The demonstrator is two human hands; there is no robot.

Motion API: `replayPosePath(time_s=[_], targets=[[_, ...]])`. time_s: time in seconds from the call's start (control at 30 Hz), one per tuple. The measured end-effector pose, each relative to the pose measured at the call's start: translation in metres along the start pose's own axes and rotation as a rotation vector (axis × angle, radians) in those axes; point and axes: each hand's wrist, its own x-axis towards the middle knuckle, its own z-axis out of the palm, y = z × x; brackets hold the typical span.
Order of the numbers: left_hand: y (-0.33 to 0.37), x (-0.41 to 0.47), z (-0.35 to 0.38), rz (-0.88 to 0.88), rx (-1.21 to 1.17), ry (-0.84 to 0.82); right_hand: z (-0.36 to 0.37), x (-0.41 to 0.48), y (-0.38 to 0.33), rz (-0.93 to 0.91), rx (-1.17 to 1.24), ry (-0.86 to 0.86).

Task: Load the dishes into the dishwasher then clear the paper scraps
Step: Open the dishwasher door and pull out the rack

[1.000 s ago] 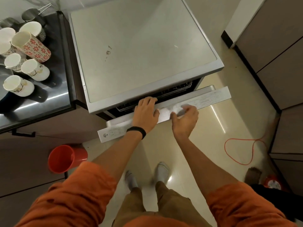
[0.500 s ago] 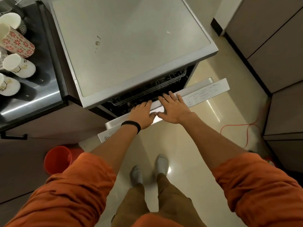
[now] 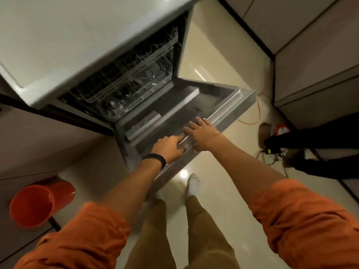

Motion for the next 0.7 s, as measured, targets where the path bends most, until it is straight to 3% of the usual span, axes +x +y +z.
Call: replayPosePath(time_s=[0.27,0.7], targets=[[-0.01,0.049,0.138,-0.018,0.042,-0.161,0.167,0.009,0.026,-0.018,0.05,-0.051],[-0.065,0.162,0.389,-0.155,0.101,-0.167,0.425,0.111,0.062,-0.103,0.041,-0.072]])
